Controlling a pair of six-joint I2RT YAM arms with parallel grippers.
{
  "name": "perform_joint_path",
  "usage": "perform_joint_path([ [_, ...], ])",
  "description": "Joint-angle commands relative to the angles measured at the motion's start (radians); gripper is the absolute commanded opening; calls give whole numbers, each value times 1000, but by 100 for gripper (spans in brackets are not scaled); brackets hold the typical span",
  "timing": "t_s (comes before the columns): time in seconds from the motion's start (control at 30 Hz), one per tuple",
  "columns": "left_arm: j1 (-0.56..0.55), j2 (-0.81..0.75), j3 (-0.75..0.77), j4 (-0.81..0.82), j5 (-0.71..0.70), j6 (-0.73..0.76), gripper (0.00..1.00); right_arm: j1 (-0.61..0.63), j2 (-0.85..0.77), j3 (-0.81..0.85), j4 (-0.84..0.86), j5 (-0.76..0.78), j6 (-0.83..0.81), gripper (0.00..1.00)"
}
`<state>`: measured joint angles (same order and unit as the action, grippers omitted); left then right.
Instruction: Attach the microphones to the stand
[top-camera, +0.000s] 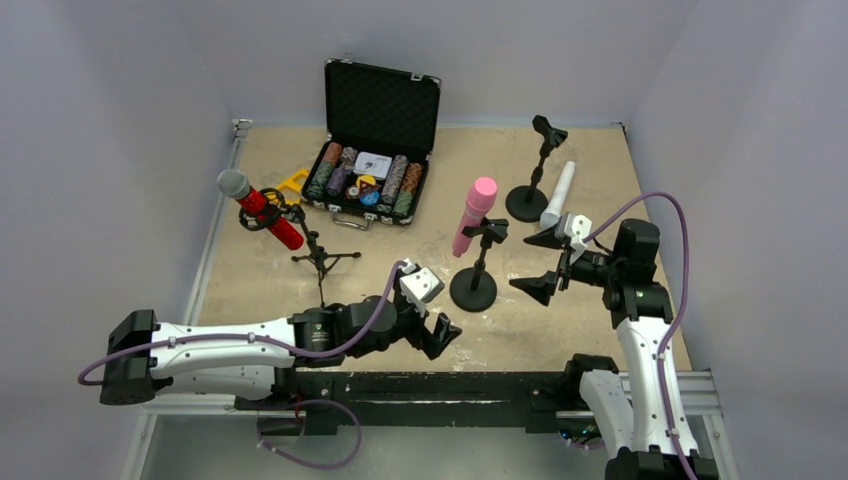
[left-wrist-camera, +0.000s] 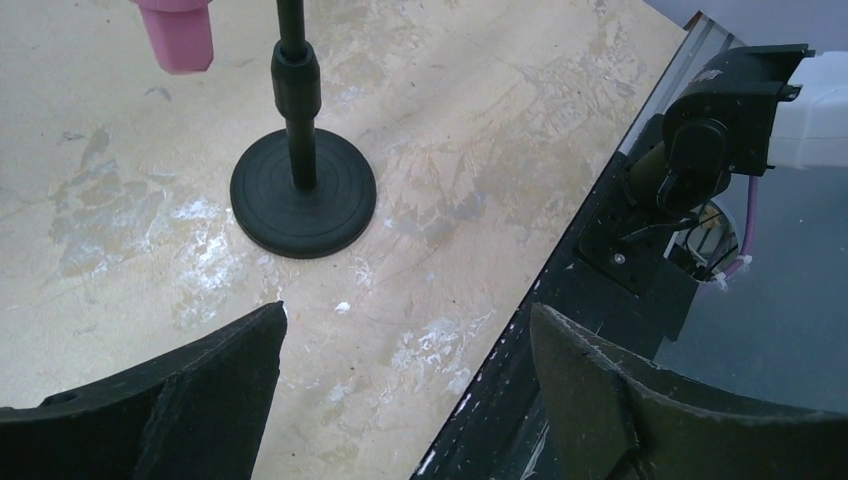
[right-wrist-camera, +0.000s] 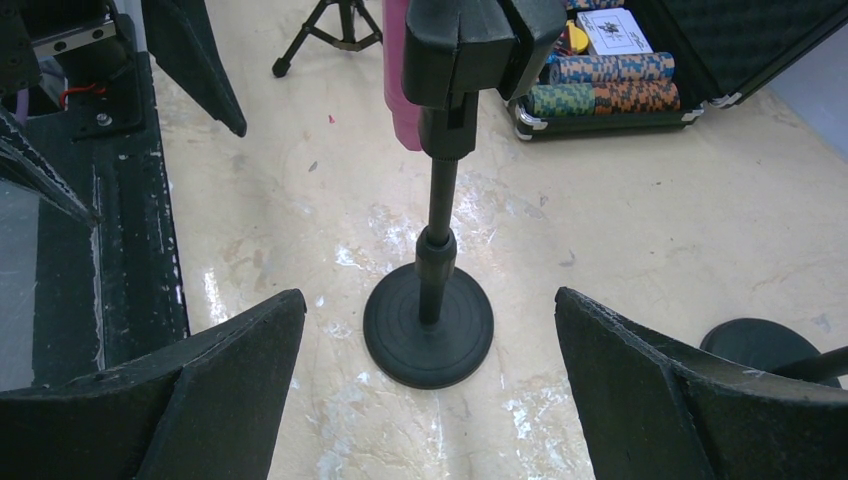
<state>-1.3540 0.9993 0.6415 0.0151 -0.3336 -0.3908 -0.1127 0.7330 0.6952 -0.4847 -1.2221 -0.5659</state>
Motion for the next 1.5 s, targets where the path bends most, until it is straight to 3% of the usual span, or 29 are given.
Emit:
perform_joint_path([
  [0.0,-15,19,-7,112,-20,34,95,-7,0,-9,16,-17,-20,99],
  [0.37,-49,101,-22,237,-52,69,94,-7,0,-11,15,-17,-23,99],
  [1.47,-73,239,-14,391,-91,117,94,-8,1,-14,15,-18,-28,99],
])
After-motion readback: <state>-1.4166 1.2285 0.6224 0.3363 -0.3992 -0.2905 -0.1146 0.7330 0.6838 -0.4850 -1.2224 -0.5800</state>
